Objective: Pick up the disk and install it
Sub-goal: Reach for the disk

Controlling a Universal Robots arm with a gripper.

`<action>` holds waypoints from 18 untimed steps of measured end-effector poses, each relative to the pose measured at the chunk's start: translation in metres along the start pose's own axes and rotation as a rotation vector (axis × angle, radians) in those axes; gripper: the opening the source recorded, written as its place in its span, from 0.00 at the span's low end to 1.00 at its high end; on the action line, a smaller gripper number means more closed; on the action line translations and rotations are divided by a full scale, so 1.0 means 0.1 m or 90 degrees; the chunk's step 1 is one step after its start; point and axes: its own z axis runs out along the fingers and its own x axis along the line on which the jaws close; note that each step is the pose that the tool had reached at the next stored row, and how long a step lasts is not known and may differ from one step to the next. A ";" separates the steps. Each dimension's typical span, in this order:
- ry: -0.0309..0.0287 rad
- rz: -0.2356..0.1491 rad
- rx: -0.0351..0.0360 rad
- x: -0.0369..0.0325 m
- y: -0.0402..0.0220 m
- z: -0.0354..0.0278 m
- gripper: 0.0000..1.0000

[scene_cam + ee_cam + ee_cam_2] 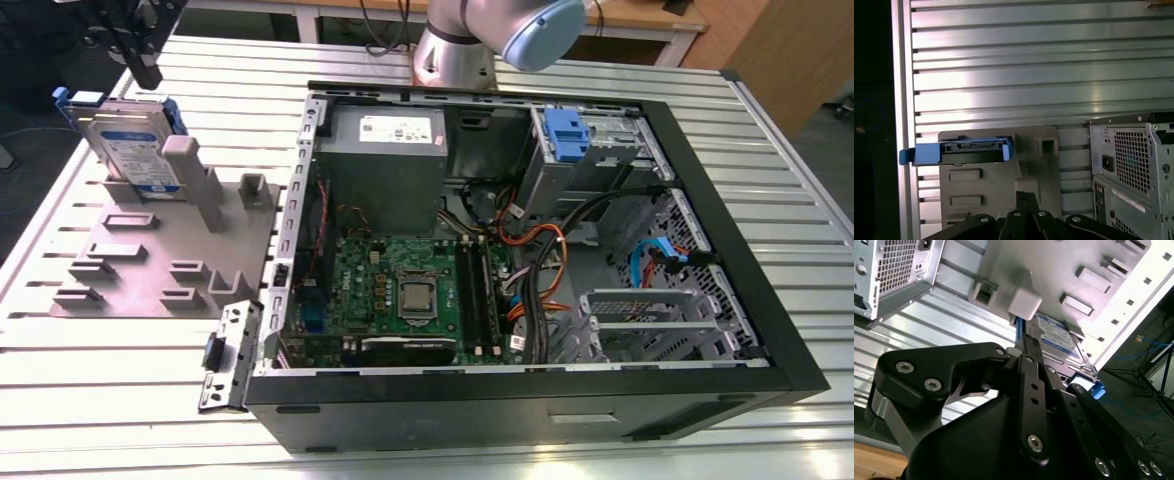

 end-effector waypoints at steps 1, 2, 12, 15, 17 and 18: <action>0.0003 0.000 0.0000 0.022 0.003 0.002 0.11; 0.0007 0.000 0.0001 0.036 0.004 0.002 0.11; 0.0009 0.000 0.0001 0.046 0.003 0.002 0.11; 0.0009 0.000 0.0001 0.049 0.003 0.003 0.11; 0.0009 0.000 0.0001 0.059 0.002 0.003 0.11; 0.0009 0.000 0.0001 0.065 0.002 0.003 0.11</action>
